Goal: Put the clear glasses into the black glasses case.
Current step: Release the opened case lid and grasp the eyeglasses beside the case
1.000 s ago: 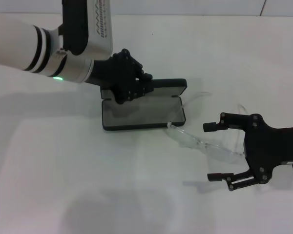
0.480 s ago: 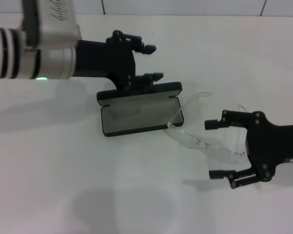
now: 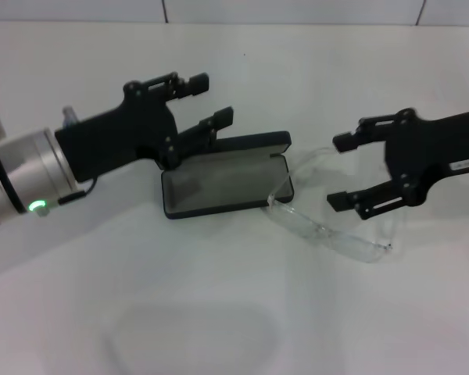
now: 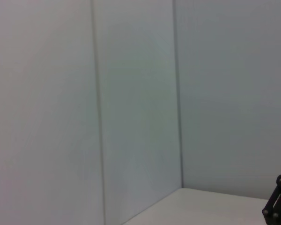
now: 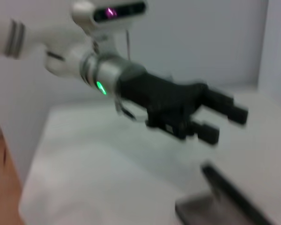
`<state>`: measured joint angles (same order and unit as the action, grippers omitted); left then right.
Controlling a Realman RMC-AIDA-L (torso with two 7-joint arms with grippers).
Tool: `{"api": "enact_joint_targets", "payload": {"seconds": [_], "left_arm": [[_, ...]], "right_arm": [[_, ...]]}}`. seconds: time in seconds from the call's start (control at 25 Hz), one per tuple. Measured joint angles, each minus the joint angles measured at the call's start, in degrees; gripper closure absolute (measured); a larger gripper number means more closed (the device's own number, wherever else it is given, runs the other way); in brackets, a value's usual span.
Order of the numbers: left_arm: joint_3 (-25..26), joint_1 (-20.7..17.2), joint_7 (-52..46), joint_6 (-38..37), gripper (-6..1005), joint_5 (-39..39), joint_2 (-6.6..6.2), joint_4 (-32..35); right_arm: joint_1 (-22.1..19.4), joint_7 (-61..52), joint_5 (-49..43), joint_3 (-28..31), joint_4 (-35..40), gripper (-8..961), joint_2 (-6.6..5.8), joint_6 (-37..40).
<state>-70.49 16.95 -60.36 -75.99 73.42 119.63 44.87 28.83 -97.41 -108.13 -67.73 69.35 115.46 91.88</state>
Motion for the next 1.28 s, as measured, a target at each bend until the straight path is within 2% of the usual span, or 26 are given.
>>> {"api": "enact_joint_targets", "payload": {"seconds": [0.16, 0.28, 0.32, 0.44, 0.76, 1.0, 1.2, 1.28], "left_arm": [[-0.02, 0.56, 5.74, -0.55, 432, -4.24, 0.07, -6.47], [-0.03, 0.5, 8.02, -2.21, 430, -5.62, 0.12, -7.85], [-0.03, 0.6, 8.2, -2.65, 429, -5.84, 0.12, -8.04], [-0.02, 1.24, 8.23, -2.83, 427, -6.09, 0.09, -8.3], [0.0, 1.98, 8.26, -2.7, 427, -5.88, 0.0, -8.48], [0.01, 2.4, 8.29, -2.56, 427, -5.66, 0.05, -8.73], [0.01, 2.91, 8.32, -2.52, 427, -5.65, 0.07, -9.37], [-0.02, 3.12, 8.32, -2.52, 427, -5.62, 0.07, -9.52]], "right_arm": [[5.75, -15.57, -12.84, -8.02, 6.05, 97, 0.03, -1.57], [10.1, -23.11, -19.66, -12.0, 5.0, 98, 0.06, -1.69], [10.1, -23.11, -19.66, -12.0, 5.0, 99, 0.06, -1.69], [13.38, -25.96, -23.0, -14.88, 0.23, 100, 0.34, -2.61], [16.42, -27.19, -23.8, -24.13, -4.84, 103, 0.68, -8.02], [16.63, -27.44, -24.04, -26.15, -6.87, 152, 0.77, -10.57], [16.43, -27.23, -24.07, -28.02, -7.1, 252, 0.75, -12.21], [16.29, -27.06, -24.07, -28.55, -7.16, 412, 0.74, -12.61]]}}
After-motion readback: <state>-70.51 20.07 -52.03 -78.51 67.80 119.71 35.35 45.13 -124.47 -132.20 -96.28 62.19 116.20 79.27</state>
